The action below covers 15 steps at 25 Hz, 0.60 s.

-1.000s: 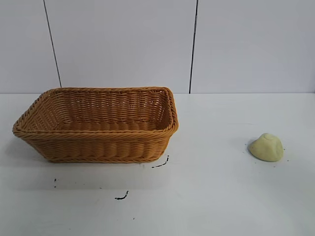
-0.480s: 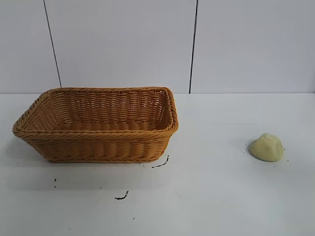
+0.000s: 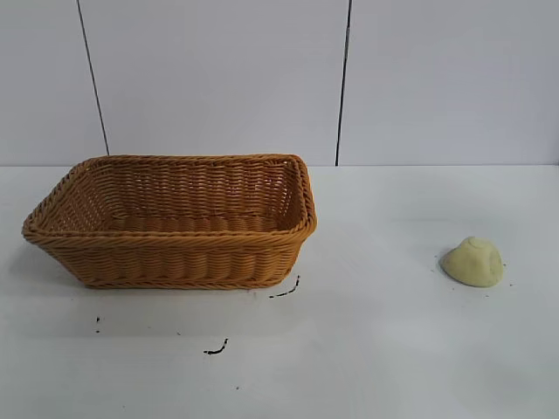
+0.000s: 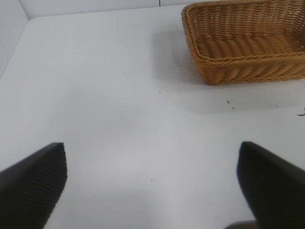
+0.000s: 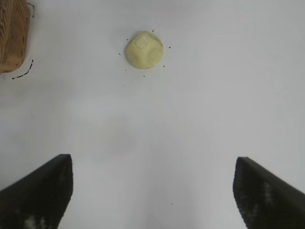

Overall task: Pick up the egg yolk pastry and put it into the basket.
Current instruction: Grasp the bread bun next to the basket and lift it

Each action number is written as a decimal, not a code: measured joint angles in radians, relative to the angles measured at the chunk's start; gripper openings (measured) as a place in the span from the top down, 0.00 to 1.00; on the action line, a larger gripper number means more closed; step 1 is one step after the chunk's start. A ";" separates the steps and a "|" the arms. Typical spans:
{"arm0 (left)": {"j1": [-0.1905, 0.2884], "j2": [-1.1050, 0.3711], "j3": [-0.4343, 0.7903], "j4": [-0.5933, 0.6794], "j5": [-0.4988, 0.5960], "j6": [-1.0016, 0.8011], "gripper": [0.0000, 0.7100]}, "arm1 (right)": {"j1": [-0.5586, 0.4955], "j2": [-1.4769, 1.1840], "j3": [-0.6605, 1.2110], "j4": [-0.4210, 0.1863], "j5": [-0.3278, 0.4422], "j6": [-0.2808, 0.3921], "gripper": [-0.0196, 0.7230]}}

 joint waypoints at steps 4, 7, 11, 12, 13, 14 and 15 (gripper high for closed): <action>0.000 0.000 0.000 0.000 0.000 0.000 0.02 | 0.000 0.221 -0.125 0.000 -0.001 0.000 0.09; 0.000 0.000 0.000 0.000 0.000 0.000 0.02 | 0.000 0.378 -0.226 -0.001 -0.002 0.000 0.09; 0.000 0.000 0.000 0.000 0.000 0.000 0.02 | 0.000 0.580 -0.352 -0.001 0.000 -0.002 0.09; 0.000 0.000 0.000 0.000 0.000 0.000 0.02 | 0.000 0.621 -0.385 -0.001 0.000 -0.004 0.09; 0.000 0.000 0.000 0.000 0.000 0.000 0.02 | 0.000 0.668 -0.419 0.000 0.001 -0.004 0.09; 0.000 0.000 0.000 0.000 0.000 0.000 0.02 | 0.000 0.713 -0.451 0.000 0.005 -0.004 0.09; 0.000 0.000 0.000 0.000 0.000 0.000 0.02 | 0.000 0.755 -0.476 0.000 0.007 -0.006 0.09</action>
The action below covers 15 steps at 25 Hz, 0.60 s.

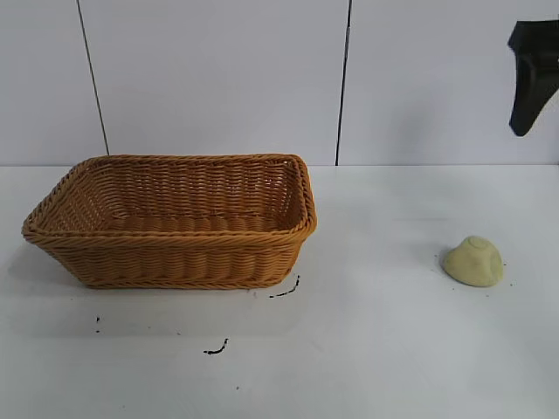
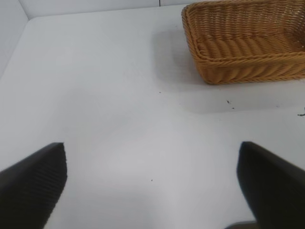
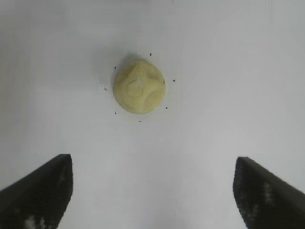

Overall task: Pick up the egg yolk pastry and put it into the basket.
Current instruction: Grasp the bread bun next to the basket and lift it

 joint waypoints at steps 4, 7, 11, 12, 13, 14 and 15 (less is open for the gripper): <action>0.000 0.000 0.000 0.000 0.000 0.000 0.02 | 0.000 0.122 -0.090 0.003 0.001 -0.039 0.09; 0.000 0.000 0.000 0.000 0.000 0.000 0.02 | 0.013 0.172 -0.113 0.006 0.000 -0.079 0.09; 0.000 0.000 0.000 0.000 0.000 0.000 0.02 | 0.058 0.192 -0.115 0.008 -0.008 -0.086 0.09; 0.000 0.000 0.000 0.000 0.000 0.000 0.02 | 0.067 0.195 -0.115 0.010 -0.014 -0.083 0.09; 0.000 0.000 0.000 0.000 0.000 0.000 0.02 | 0.072 0.203 -0.115 0.015 -0.021 -0.076 0.09; 0.000 0.000 0.000 0.000 0.000 0.000 0.02 | 0.073 0.209 -0.115 0.016 -0.026 -0.069 0.09; 0.000 0.000 0.000 0.000 0.000 0.000 0.02 | 0.074 0.216 -0.115 0.016 -0.028 -0.058 0.09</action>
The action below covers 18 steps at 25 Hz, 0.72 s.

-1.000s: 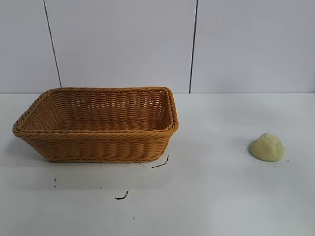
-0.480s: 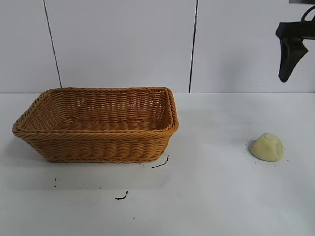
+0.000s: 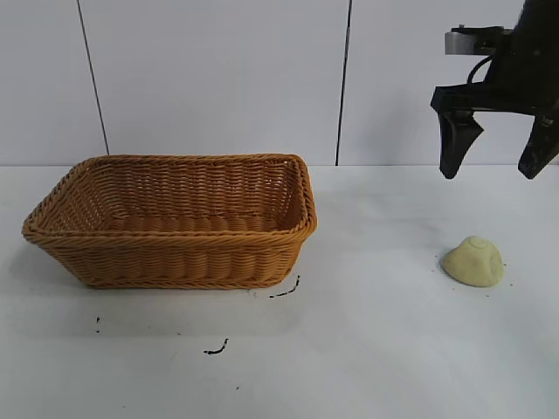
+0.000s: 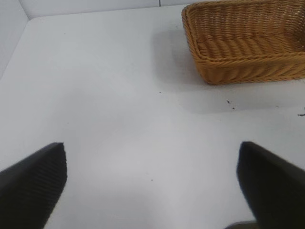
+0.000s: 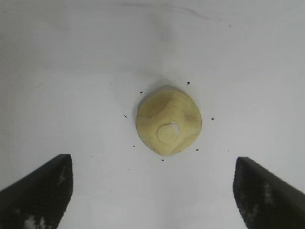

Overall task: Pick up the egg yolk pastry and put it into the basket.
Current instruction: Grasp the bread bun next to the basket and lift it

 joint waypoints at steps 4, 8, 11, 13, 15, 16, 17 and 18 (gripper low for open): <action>0.000 0.000 0.000 0.000 0.000 0.000 0.02 | -0.001 0.038 0.000 -0.024 -0.001 0.020 0.09; 0.000 0.000 0.000 0.000 0.000 0.000 0.02 | -0.001 0.097 0.000 -0.031 -0.009 0.026 0.10; 0.000 0.000 0.000 0.000 0.000 0.000 0.02 | -0.001 0.152 0.000 -0.031 -0.035 0.029 0.10; 0.000 0.000 0.000 0.000 0.000 0.000 0.02 | -0.001 0.186 0.000 -0.031 -0.048 0.030 0.10; 0.000 0.000 0.000 0.000 0.000 0.000 0.02 | -0.001 0.210 0.000 -0.031 -0.062 0.030 0.10; 0.000 0.000 0.000 0.000 0.000 0.000 0.02 | -0.001 0.220 0.000 -0.031 -0.068 0.030 0.10; 0.000 0.000 0.000 0.000 0.000 0.000 0.02 | -0.001 0.228 0.000 -0.031 -0.075 0.030 0.10; 0.000 0.000 0.000 0.000 0.000 0.000 0.02 | -0.001 0.235 0.000 -0.031 -0.084 0.030 0.10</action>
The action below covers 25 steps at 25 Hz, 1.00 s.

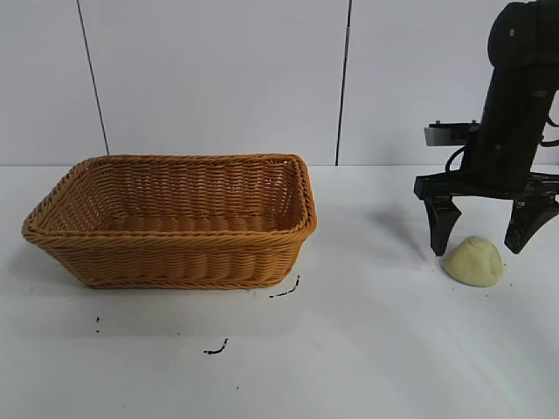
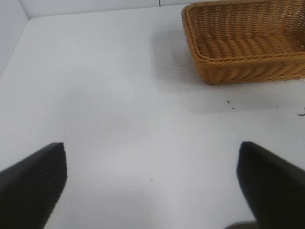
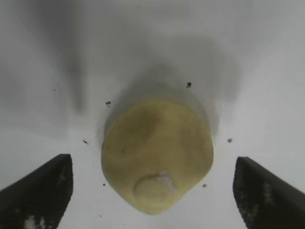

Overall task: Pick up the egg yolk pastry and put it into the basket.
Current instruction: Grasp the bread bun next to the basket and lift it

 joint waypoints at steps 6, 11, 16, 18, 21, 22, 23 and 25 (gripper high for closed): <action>0.000 0.000 0.000 0.000 0.000 0.000 0.02 | 0.000 0.030 0.000 0.000 -0.002 0.001 0.10; 0.000 0.000 0.000 0.000 0.000 0.000 0.02 | 0.000 0.033 0.000 0.000 -0.001 0.002 0.21; 0.000 0.000 0.000 0.000 0.000 0.000 0.02 | 0.000 0.033 0.000 -0.007 0.006 0.002 0.61; 0.000 0.000 0.000 0.000 0.000 0.000 0.02 | 0.000 0.032 0.000 -0.007 0.009 0.008 0.71; 0.000 0.000 0.000 0.000 0.000 0.000 0.02 | 0.000 0.022 -0.006 -0.007 0.028 0.002 0.76; 0.000 0.000 0.000 0.000 0.000 0.000 0.02 | 0.000 0.017 -0.012 -0.007 0.040 0.002 0.76; 0.000 0.000 0.000 0.000 0.000 0.000 0.02 | 0.000 0.009 -0.022 -0.007 0.059 0.002 0.76; 0.000 0.000 0.000 0.000 0.000 0.000 0.02 | 0.000 -0.013 -0.055 -0.007 0.104 0.000 0.77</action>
